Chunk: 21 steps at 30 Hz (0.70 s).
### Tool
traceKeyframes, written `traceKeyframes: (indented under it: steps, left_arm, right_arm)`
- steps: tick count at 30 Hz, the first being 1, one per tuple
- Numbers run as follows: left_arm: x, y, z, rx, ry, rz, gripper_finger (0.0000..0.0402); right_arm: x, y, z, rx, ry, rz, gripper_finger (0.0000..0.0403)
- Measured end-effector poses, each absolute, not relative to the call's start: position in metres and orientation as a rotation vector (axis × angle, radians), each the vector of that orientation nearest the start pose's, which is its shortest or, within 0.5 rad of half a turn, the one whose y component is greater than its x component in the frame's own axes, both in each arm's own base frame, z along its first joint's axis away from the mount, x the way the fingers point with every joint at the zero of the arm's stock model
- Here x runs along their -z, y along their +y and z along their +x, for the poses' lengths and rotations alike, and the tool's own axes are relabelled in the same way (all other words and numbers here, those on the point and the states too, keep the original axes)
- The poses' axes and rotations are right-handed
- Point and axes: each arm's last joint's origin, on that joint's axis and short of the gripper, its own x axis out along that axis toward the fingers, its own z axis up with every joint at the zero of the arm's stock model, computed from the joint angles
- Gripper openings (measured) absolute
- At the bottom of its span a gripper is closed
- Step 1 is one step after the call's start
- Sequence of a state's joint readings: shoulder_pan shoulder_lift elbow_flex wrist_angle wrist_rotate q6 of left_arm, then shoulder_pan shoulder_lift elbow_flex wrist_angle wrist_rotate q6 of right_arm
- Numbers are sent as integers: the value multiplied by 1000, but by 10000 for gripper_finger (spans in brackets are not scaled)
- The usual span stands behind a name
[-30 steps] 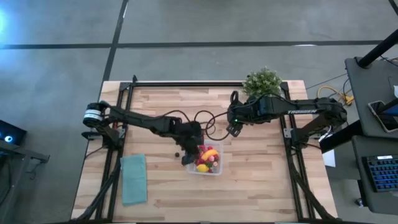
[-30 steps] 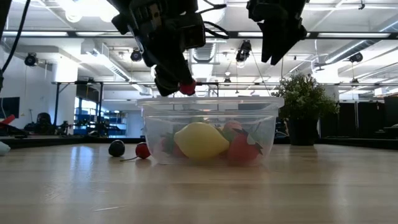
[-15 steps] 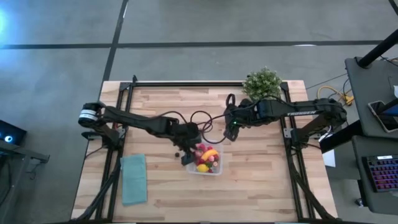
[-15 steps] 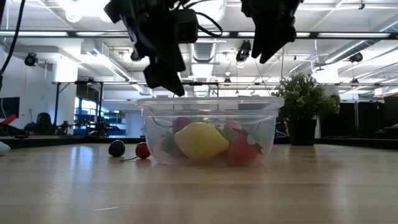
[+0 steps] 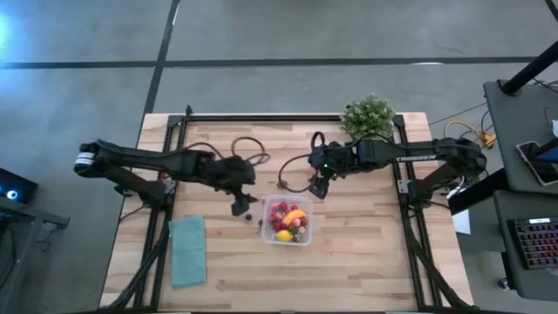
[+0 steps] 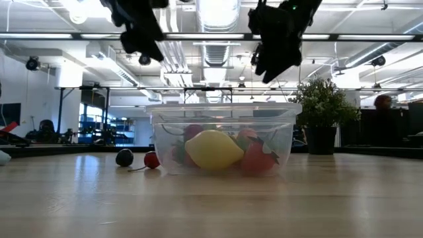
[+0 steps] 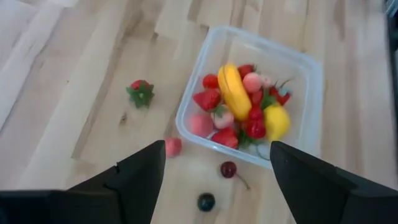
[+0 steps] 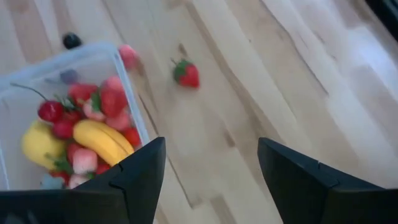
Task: Pick and placing Produce into tupperware
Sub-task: Put the red strawberry into the transparent container
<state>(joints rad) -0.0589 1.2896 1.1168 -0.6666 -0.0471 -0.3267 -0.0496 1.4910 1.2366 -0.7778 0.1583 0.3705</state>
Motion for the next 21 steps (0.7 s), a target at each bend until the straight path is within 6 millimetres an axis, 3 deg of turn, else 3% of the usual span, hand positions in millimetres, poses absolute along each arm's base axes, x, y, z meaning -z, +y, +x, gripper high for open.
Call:
traceKeyframes:
  steps: [6, 15, 21]
  left_arm:
    - [-307, -11, 226, -188, 736, -341, 274]
    - [-280, -8, 188, -235, 637, -469, 274]
    - [-259, -7, 176, -255, 640, -514, 274]
  right_arm:
    - [-269, -40, 311, 313, 913, 313, 246]
    - [-220, -67, 354, 216, 1081, 349, 246]
    - [-214, -73, 379, 159, 1112, 258, 243]
